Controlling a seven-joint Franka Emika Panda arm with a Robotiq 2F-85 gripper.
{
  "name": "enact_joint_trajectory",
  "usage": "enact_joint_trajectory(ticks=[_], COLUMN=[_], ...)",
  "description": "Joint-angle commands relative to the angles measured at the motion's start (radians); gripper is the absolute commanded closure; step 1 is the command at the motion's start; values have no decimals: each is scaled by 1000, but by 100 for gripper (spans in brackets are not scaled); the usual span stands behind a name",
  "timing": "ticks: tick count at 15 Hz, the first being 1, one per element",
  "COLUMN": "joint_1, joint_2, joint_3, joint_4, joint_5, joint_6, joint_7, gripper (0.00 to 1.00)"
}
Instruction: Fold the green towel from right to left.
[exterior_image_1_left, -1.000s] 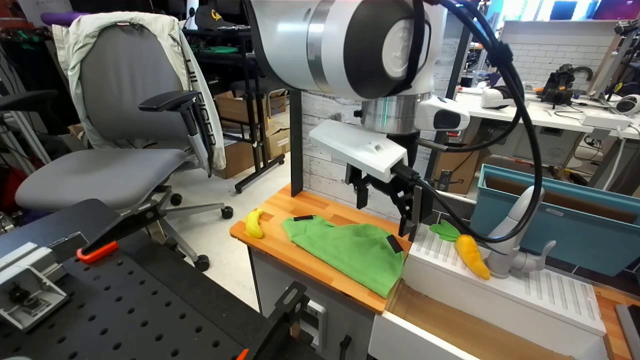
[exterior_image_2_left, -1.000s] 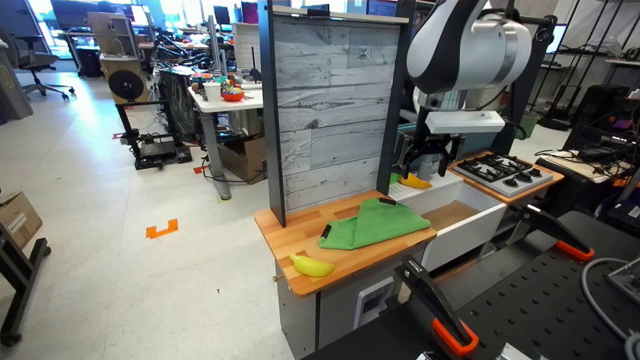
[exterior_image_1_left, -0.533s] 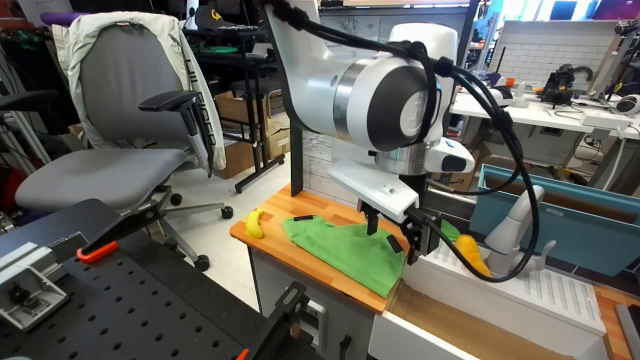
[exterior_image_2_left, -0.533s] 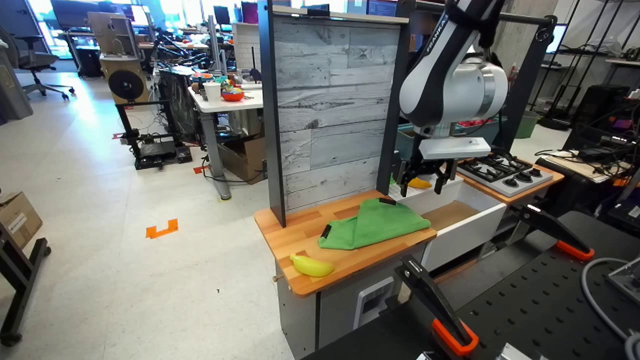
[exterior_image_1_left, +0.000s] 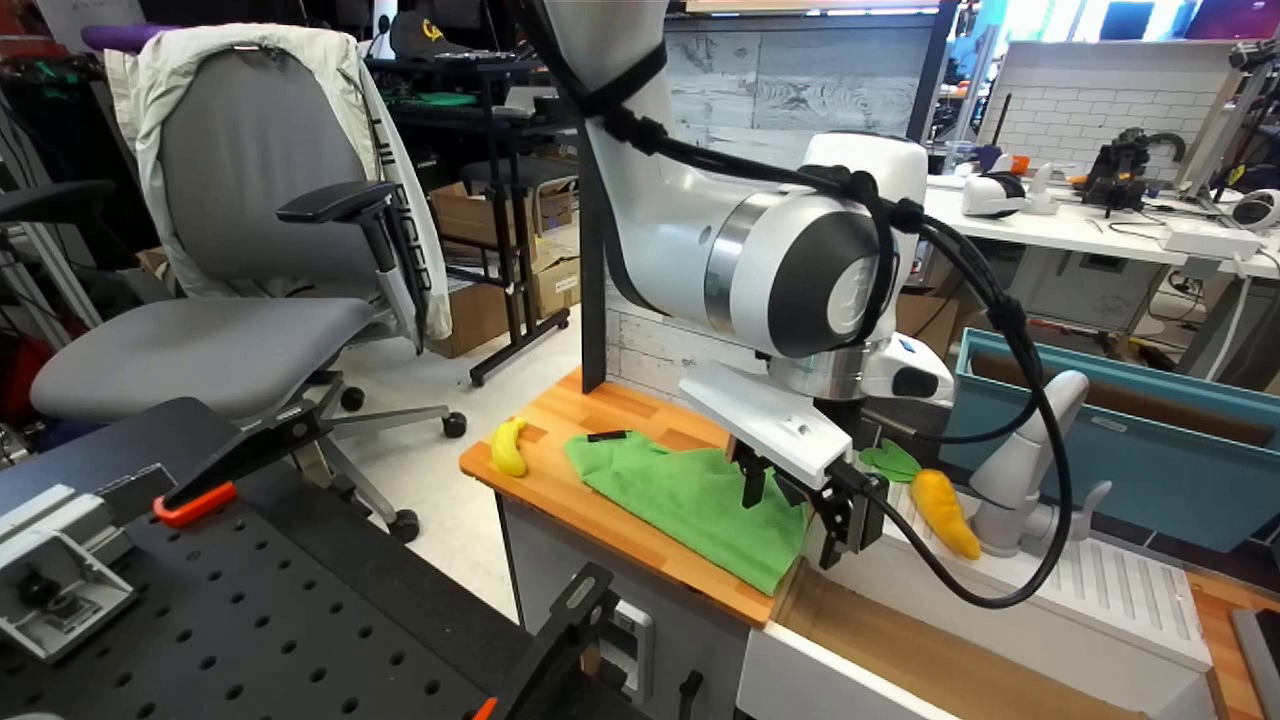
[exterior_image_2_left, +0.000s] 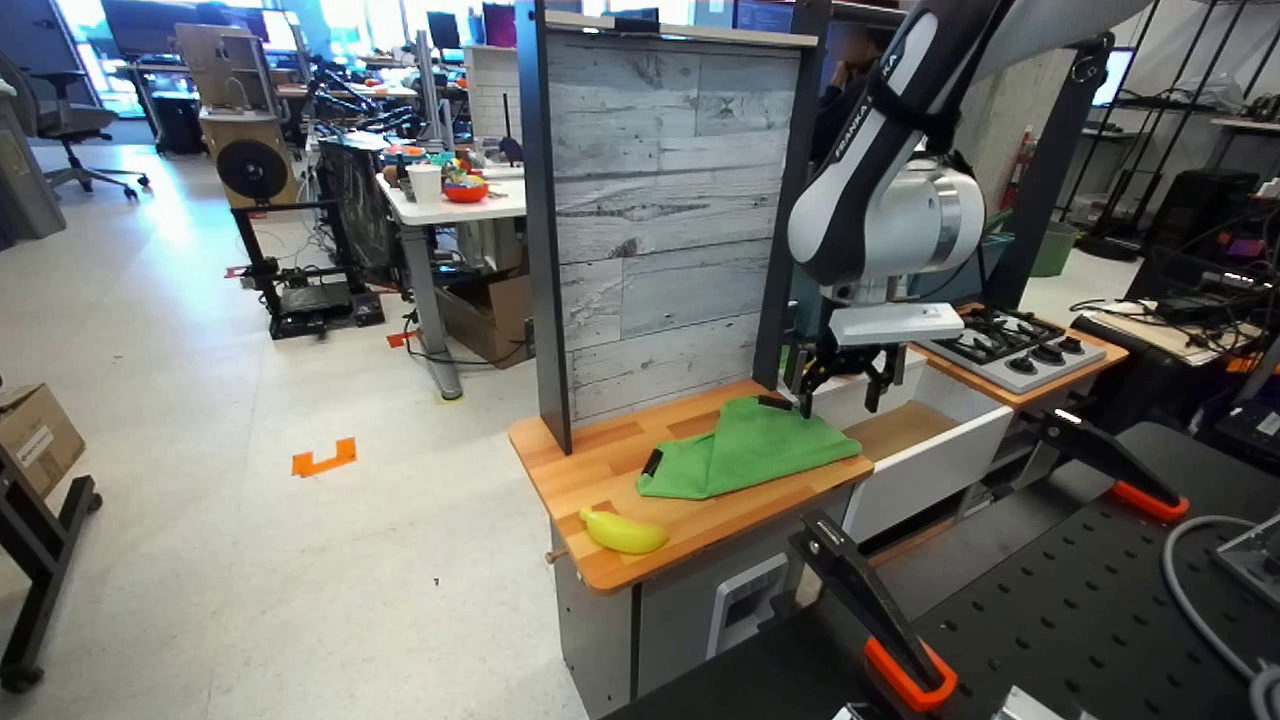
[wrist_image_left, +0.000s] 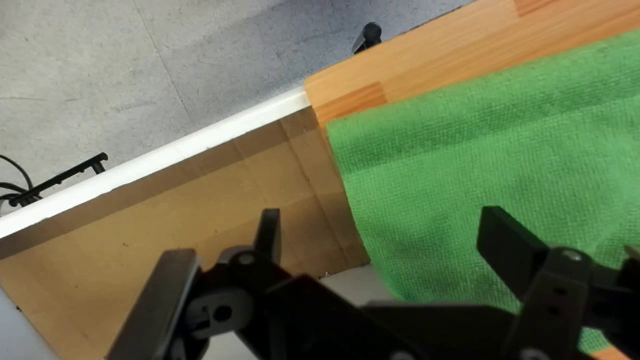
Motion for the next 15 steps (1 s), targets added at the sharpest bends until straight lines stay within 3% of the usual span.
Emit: enact_joint_trajectory(ticks=[1, 6, 7, 8, 15], joint_1=[-4, 7, 7, 8, 7], joint_2=[74, 140, 151, 161, 197], joint_3=[0, -7, -7, -9, -10], joint_4=[118, 213, 228, 244, 313], joint_5=[5, -1, -2, -3, -6], joint_6=[-66, -112, -120, -126, -149], joint_7=[-7, 3, 3, 3, 0], gripper=[0, 0, 24, 26, 80])
